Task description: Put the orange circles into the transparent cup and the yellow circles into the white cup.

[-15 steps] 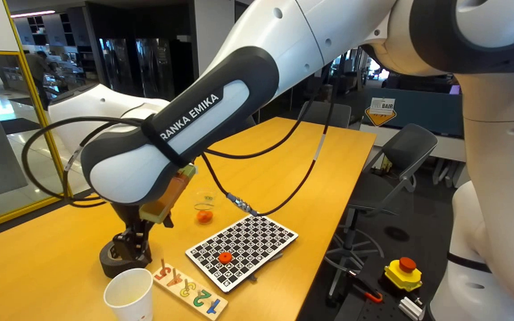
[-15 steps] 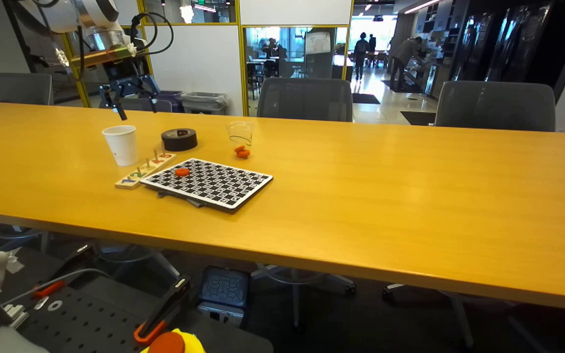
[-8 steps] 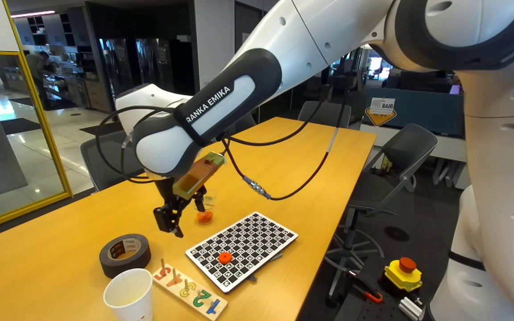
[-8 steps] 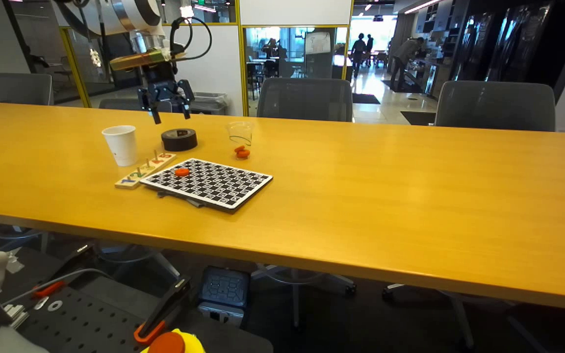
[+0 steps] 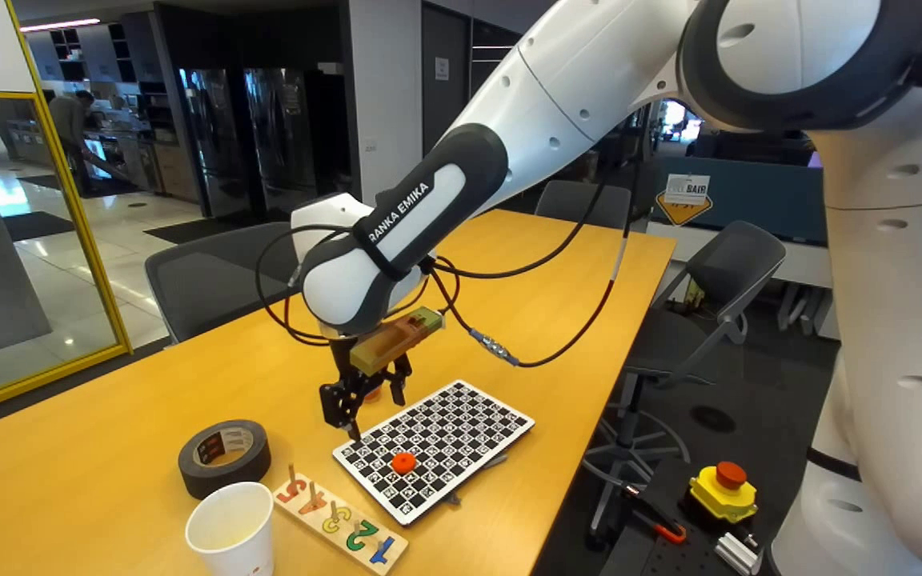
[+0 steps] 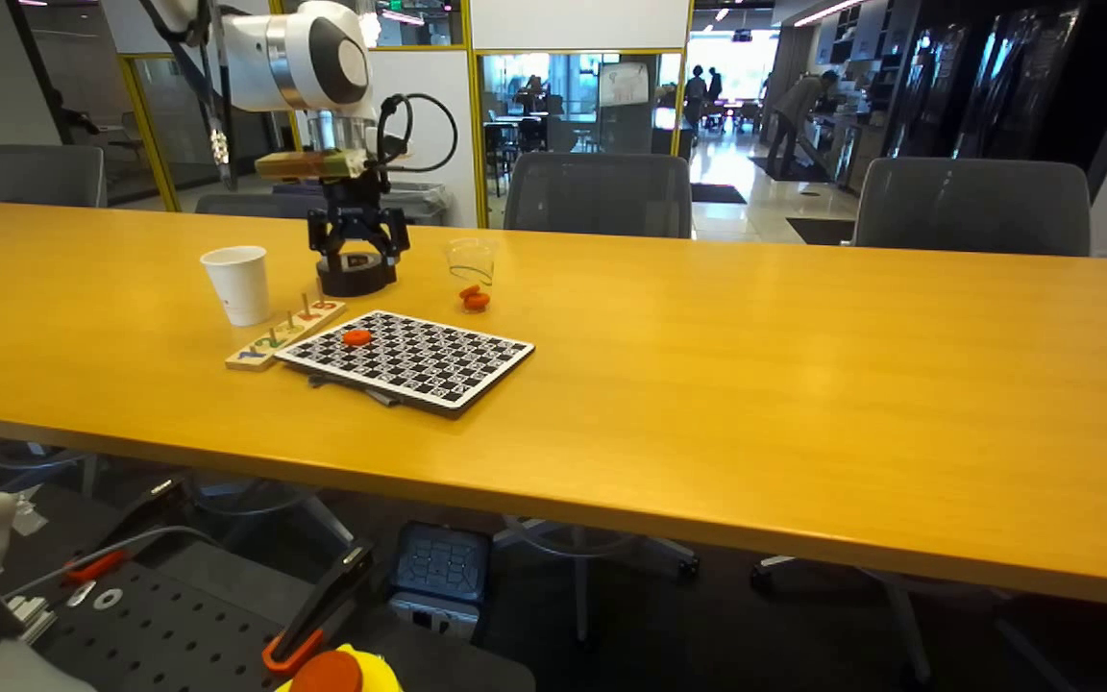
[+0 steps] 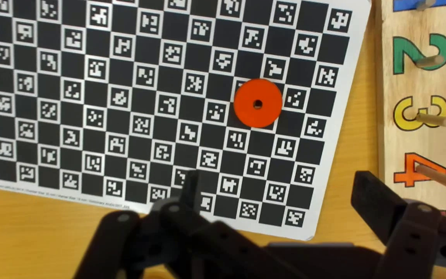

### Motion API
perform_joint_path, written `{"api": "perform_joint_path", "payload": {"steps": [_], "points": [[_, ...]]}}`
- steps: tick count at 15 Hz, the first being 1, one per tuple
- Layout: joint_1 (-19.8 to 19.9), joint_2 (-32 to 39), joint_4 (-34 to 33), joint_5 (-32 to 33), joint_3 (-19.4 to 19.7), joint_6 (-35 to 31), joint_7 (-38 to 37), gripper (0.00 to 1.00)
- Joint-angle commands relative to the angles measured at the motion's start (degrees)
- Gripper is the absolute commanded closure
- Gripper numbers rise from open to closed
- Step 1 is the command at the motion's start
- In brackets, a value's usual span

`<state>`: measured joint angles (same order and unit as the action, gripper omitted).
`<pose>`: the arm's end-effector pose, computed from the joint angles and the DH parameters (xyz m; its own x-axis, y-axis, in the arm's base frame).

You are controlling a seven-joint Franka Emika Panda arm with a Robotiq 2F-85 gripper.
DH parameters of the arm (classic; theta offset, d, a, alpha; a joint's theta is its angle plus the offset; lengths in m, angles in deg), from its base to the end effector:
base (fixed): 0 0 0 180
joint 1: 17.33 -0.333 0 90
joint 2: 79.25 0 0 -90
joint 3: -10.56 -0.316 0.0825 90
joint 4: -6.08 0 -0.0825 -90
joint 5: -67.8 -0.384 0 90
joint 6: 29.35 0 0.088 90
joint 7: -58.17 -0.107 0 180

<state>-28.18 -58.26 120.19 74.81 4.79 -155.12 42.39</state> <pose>0.5665 0.1630 0.2659 0.9865 0.0829 -0.1411 0.0965 -0.9910 0.0923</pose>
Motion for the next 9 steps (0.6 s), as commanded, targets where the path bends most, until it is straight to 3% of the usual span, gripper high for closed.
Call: {"api": "perform_joint_path", "payload": {"steps": [1, 4, 9], "points": [[0.4, -0.5, 4.8, -3.4, 0.4, -9.1, -2.3, 0.00], [0.1, -0.7, 8.6, -4.8, 0.7, -14.4, -3.5, 0.00], [-1.2, -3.1, 14.3, -3.9, 1.3, -16.7, -7.0, 0.00]]}}
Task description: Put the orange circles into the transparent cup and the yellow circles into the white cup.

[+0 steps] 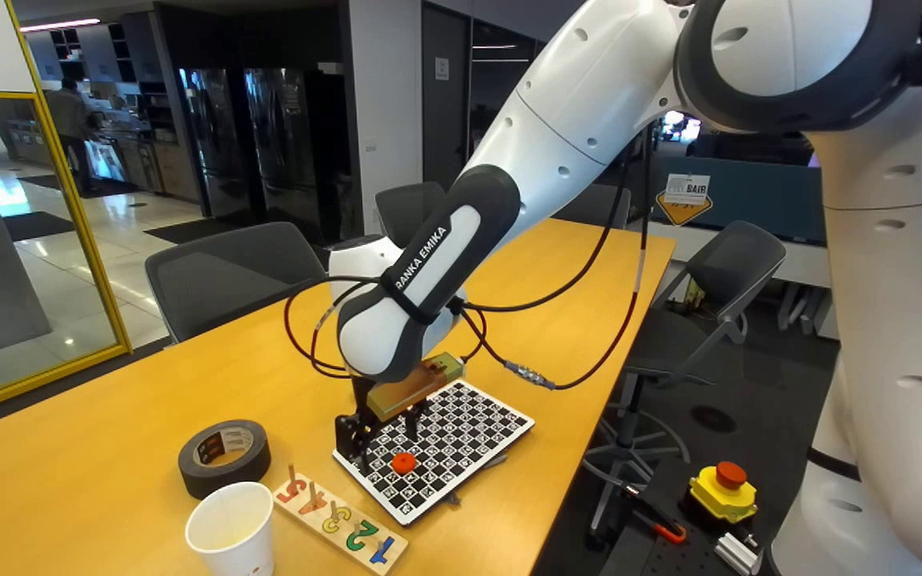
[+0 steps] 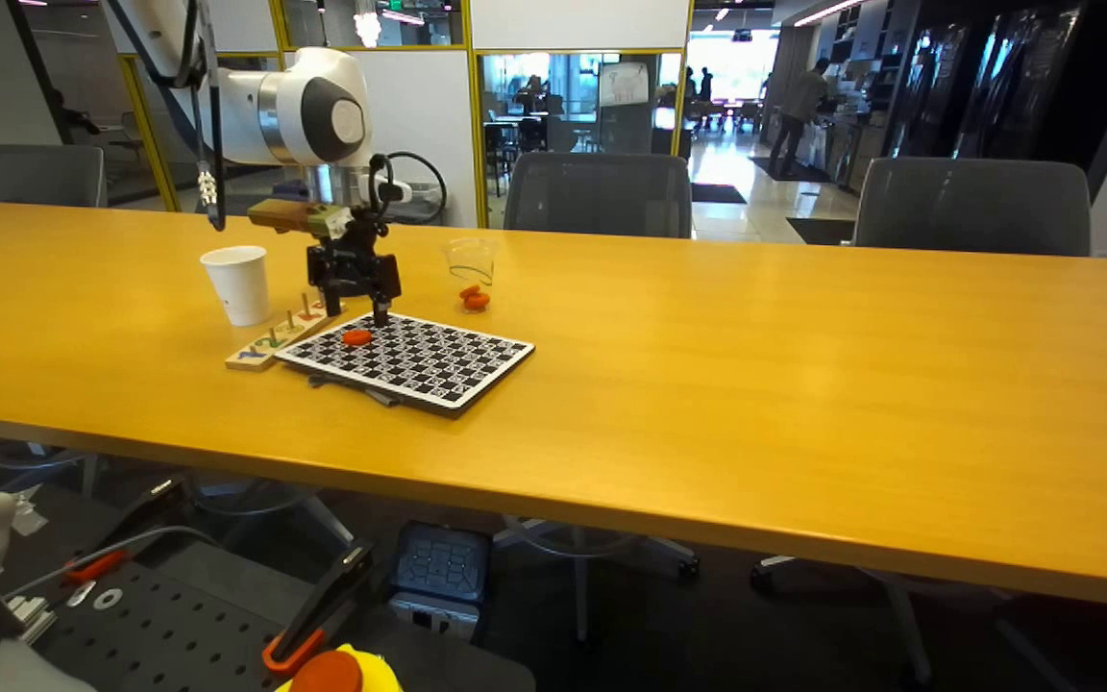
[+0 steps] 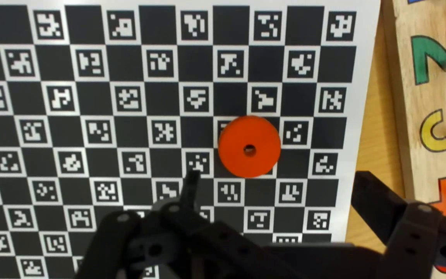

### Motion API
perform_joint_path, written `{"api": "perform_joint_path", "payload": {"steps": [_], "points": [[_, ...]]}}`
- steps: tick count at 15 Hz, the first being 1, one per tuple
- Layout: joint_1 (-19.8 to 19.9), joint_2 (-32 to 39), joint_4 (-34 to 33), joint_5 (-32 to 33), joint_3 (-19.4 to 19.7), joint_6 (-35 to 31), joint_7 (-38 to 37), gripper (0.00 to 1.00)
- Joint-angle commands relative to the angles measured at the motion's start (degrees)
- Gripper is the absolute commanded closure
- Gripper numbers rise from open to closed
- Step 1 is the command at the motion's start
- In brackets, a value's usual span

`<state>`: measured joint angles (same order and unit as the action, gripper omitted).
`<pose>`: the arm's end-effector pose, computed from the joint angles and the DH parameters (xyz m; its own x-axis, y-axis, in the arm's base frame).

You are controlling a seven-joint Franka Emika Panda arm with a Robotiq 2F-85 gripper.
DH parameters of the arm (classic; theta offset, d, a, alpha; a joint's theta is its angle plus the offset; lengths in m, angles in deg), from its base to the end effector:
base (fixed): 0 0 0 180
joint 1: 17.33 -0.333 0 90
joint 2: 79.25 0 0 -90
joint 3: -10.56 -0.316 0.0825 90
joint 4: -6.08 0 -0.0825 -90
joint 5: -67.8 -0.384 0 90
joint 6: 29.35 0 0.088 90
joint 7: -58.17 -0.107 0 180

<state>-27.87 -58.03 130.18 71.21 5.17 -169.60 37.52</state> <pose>0.5345 0.1530 0.2154 0.9959 -0.0409 -0.0805 -0.0386 -0.9988 0.0303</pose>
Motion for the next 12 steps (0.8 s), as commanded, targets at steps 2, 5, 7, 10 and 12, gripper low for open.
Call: {"api": "perform_joint_path", "payload": {"steps": [2, 5, 7, 10, 12], "points": [[-1.7, -3.6, 5.5, -0.3, 0.8, -3.2, -2.9, 0.00], [-1.5, -4.2, 6.9, -0.9, 0.8, -4.6, -3.5, 0.00], [-1.4, -4.5, 7.3, -0.9, 0.9, -5.7, -3.9, 0.00], [-1.2, -4.5, 7.5, -1.1, 1.2, -6.5, -4.2, 0.00], [-1.3, -4.5, 7.6, -1.0, 1.4, -6.8, -4.5, 0.00]]}}
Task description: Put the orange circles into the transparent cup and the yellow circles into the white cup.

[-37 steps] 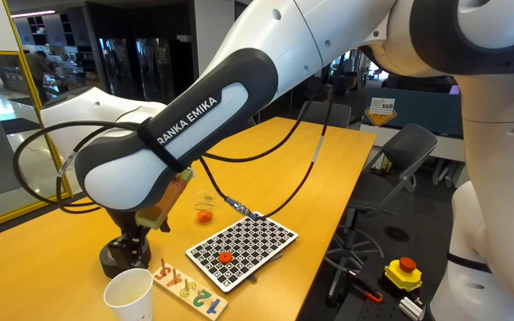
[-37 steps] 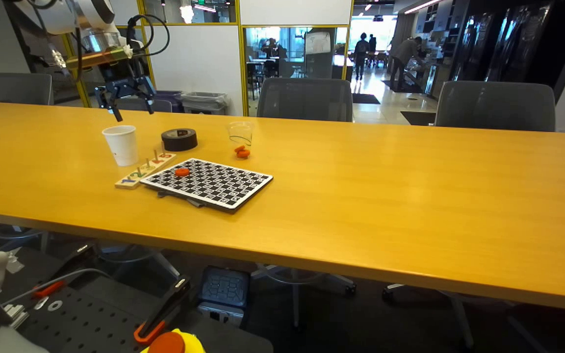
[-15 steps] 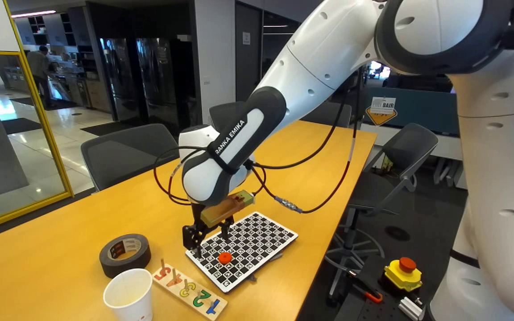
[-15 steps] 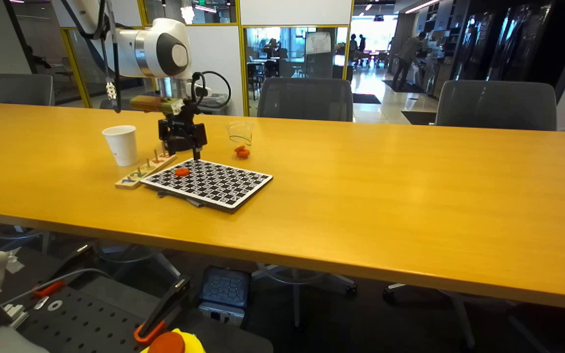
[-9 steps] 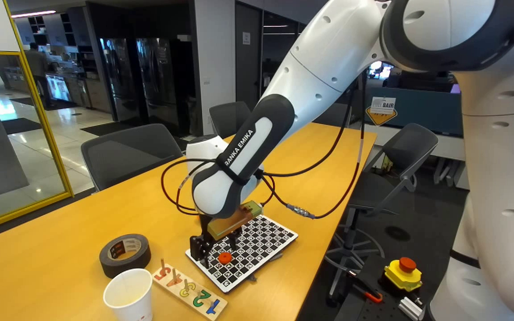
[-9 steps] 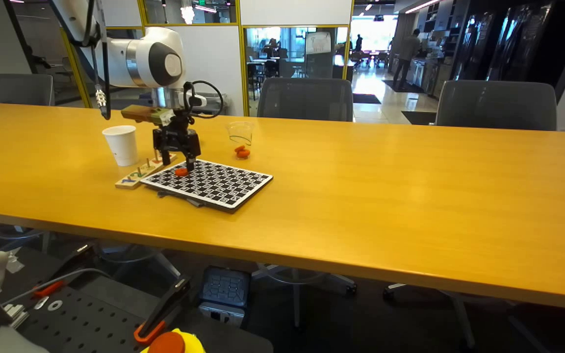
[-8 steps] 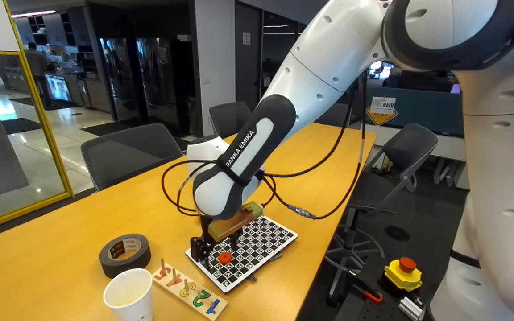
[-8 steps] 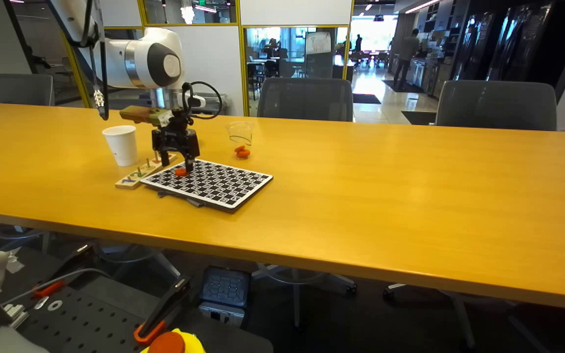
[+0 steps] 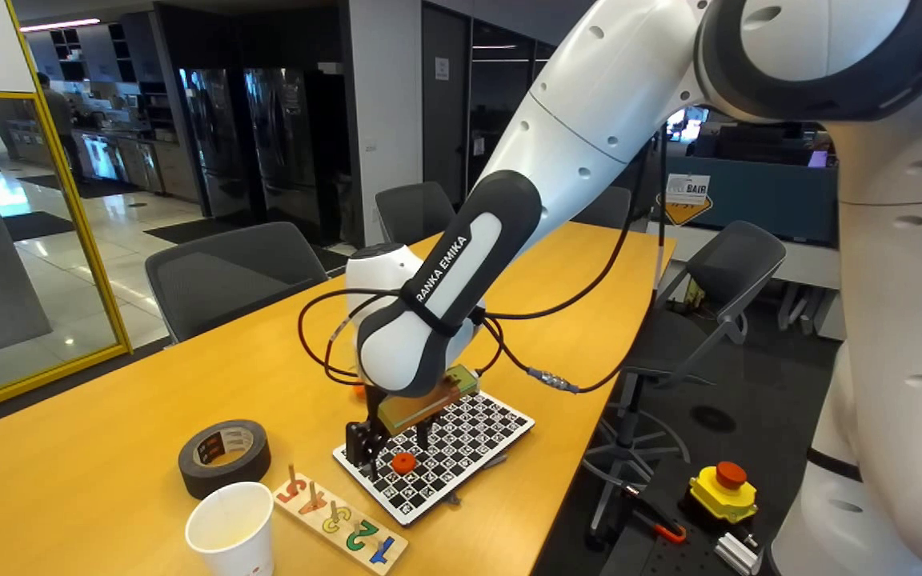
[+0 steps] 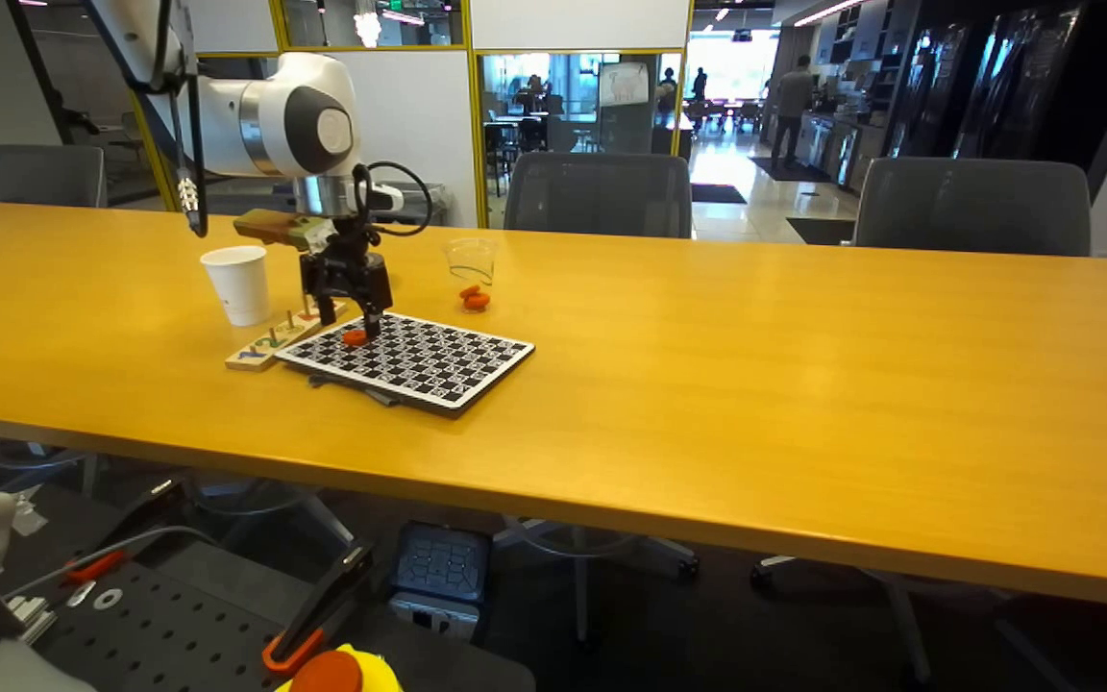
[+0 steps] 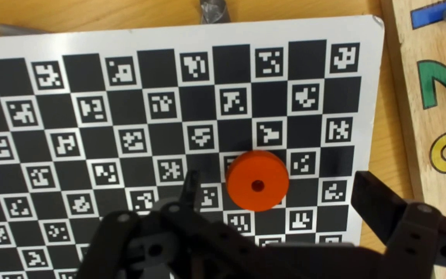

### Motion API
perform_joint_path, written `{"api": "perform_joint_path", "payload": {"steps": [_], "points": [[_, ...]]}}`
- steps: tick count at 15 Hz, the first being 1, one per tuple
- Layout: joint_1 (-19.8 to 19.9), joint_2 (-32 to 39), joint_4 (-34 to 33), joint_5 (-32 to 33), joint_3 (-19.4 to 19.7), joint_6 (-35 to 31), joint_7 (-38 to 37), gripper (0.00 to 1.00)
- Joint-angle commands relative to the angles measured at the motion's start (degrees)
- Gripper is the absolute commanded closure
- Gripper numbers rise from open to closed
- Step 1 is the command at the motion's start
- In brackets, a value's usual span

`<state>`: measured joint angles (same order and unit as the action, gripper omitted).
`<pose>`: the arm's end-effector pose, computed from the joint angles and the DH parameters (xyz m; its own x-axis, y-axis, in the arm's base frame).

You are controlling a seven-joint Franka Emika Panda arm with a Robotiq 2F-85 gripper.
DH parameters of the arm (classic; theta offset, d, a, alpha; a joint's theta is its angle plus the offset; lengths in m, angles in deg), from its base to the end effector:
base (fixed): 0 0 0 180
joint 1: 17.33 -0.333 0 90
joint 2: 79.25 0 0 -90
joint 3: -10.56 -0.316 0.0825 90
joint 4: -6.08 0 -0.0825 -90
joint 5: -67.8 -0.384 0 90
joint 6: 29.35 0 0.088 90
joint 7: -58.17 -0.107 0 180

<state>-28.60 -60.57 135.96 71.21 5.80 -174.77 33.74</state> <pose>0.5110 0.1485 0.2103 0.9938 -0.1007 -0.0465 -0.0995 -0.9947 0.0261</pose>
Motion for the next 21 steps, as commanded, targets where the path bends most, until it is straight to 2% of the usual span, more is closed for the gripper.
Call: {"api": "perform_joint_path", "payload": {"steps": [1, 21], "points": [[-0.5, -1.8, 1.8, -1.0, 0.9, -1.7, -0.8, 0.00], [0.1, -0.3, 0.5, -2.4, 0.7, -0.2, 0.7, 0.00]]}}
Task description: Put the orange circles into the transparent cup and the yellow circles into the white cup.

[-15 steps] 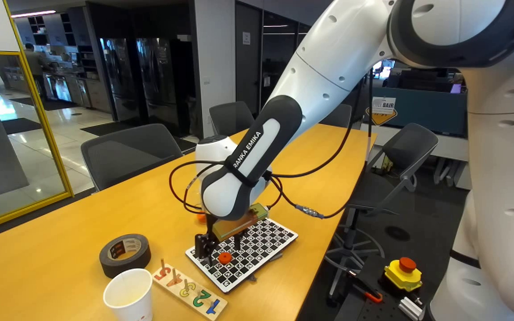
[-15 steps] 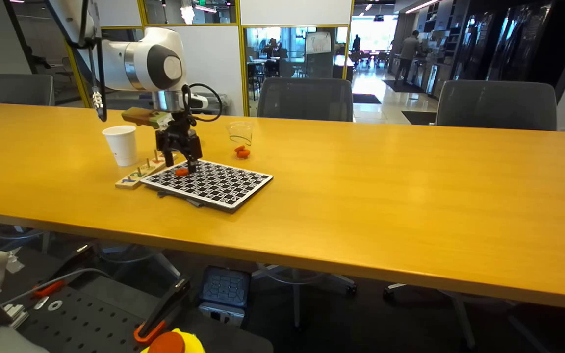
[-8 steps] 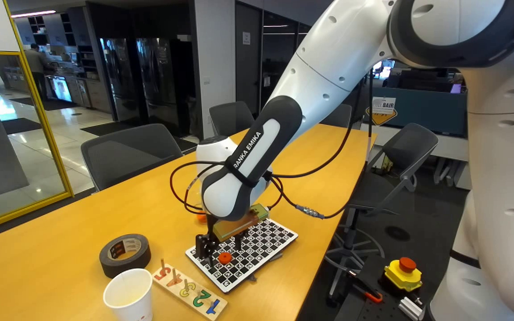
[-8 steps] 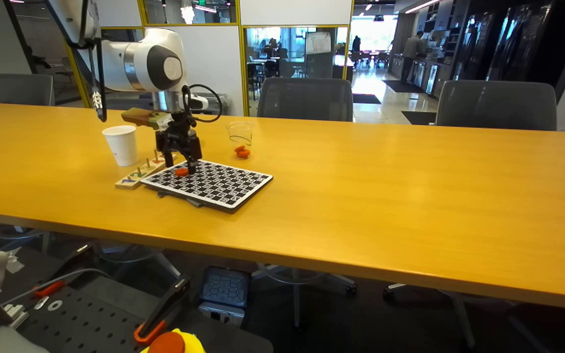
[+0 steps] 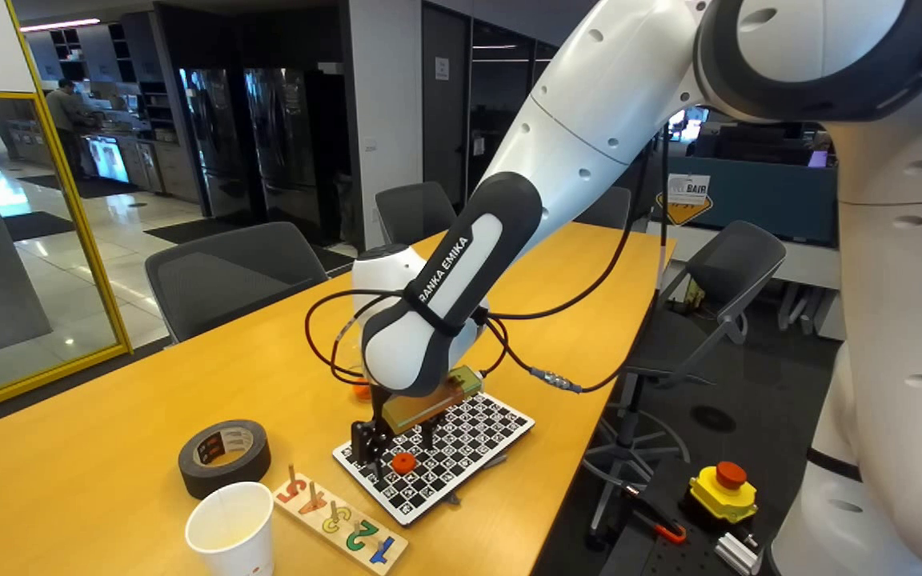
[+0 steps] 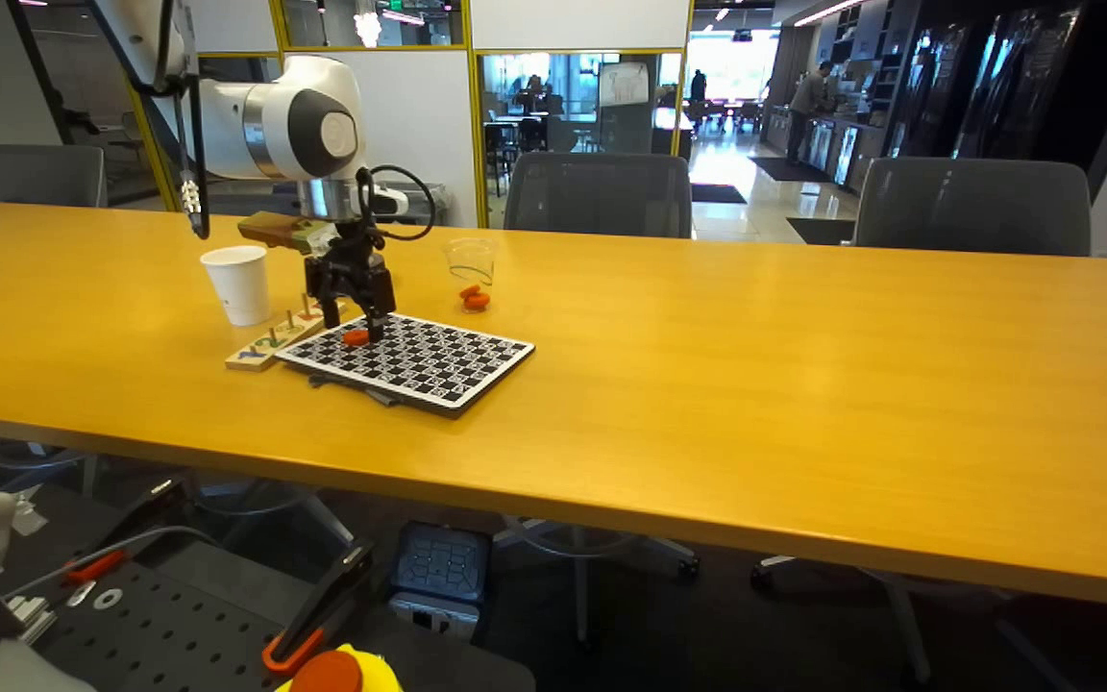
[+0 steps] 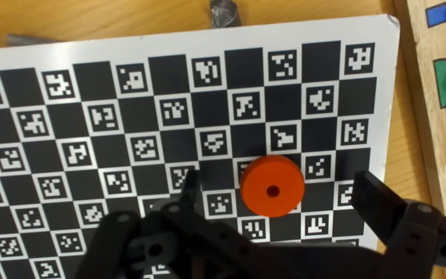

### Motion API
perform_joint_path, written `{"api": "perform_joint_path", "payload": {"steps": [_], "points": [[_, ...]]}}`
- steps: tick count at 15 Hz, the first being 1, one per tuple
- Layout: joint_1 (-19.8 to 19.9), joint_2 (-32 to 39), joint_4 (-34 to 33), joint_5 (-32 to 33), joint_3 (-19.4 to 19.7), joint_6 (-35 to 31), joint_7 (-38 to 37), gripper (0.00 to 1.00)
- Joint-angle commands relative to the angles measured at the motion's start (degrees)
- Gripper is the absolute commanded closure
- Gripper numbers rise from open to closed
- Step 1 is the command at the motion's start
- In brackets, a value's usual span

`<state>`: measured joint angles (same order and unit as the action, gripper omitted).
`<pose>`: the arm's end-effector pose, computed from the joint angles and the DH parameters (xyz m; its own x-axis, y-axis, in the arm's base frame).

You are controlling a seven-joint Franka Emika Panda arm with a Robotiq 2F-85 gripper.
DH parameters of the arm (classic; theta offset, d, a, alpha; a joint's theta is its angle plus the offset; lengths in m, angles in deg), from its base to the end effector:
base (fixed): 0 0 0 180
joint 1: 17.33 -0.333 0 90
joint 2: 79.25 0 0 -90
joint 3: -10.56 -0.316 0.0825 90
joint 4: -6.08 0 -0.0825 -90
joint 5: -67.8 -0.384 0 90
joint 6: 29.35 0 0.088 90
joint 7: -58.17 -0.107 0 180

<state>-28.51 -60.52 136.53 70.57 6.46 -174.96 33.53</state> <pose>0.5094 0.1407 0.2064 0.9905 -0.1259 -0.0547 -0.1246 -0.9918 0.0271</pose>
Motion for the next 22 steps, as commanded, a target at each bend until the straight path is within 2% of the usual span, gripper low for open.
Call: {"api": "perform_joint_path", "payload": {"steps": [1, 2, 9, 10, 16, 22], "points": [[-0.2, -0.3, 0.0, -1.3, 0.3, -0.3, 0.8, 0.25], [-0.2, -0.2, -0.1, -1.2, 0.3, -0.3, 0.7, 0.26], [-0.2, 0.0, -0.6, -1.2, 0.3, -0.2, 0.7, 0.80], [-0.3, 0.0, -0.7, -1.0, 0.5, -0.1, 0.4, 0.83], [2.4, -1.2, -5.6, -1.2, 2.2, 4.3, 2.1, 0.82], [4.1, -0.8, -19.0, 0.5, 4.4, 14.3, 3.0, 0.82]]}}
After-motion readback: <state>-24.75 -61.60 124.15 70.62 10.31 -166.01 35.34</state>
